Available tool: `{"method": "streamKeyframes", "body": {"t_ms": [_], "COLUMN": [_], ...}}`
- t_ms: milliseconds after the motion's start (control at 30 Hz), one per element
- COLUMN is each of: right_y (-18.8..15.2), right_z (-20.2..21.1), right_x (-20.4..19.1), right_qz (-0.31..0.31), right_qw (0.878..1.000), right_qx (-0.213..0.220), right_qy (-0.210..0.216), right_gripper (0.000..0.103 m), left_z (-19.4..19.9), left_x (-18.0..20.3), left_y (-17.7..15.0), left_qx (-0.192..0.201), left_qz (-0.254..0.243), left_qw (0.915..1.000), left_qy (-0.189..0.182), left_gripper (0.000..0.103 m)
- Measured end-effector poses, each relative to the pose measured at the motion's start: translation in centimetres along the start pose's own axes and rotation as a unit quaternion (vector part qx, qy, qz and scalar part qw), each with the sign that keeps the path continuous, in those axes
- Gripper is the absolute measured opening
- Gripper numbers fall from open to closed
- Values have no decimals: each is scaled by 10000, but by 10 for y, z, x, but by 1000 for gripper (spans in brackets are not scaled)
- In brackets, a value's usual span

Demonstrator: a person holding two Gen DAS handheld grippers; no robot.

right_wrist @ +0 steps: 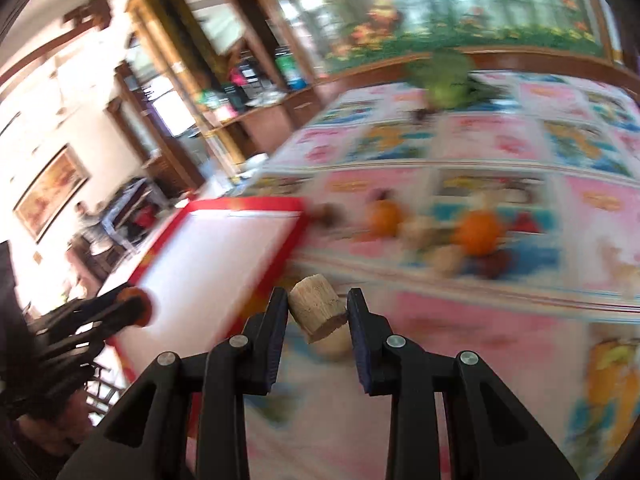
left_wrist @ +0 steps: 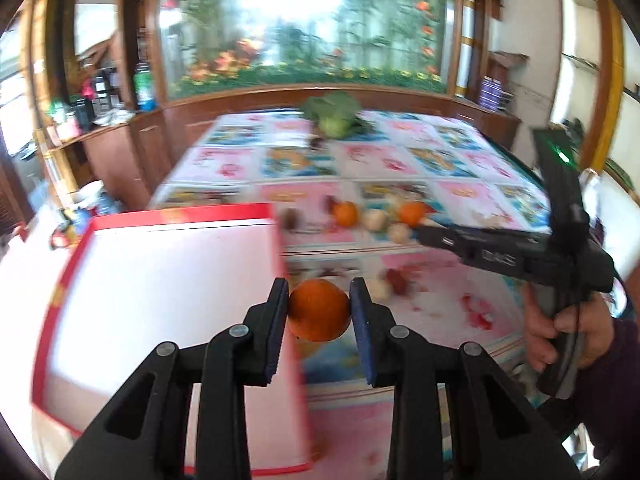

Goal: Organize fruits
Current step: 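Carry both items over the red-rimmed white tray and open both tools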

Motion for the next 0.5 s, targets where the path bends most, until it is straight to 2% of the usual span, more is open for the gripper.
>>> {"method": "streamKeyframes", "body": {"t_ms": [133, 233, 333, 500], "right_y": [-10, -17, -24, -41], "right_z": [-23, -44, -61, -79], "right_x": [-61, -89, -99, -110], "right_qz": [467, 688, 782, 917], "right_qw": [9977, 9949, 9924, 9878], "right_qx": [-257, -495, -759, -1140], "right_qy": [414, 550, 576, 527], "right_gripper": [29, 29, 29, 30], "left_z": [5, 2, -3, -7], "left_x": [-41, -70, -94, -115], "left_y": [-13, -30, -48, -64], "left_qx": [-72, -264, -460, -685], "left_qz": [176, 368, 532, 708], "left_qw": [9984, 9955, 9912, 9867], "left_qy": [530, 836, 1118, 1296], "left_gripper": [33, 33, 33, 33]}}
Point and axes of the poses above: each gripper's, at about its wrist camera, not at the fingertips, and z roughly against the way its jaws point, x to its right, y to its top, the point moved 2 cm from there along -z, roughly the way its jaws point, and after that the axes turned 3 degrees about -z, right-handed, at the moved point
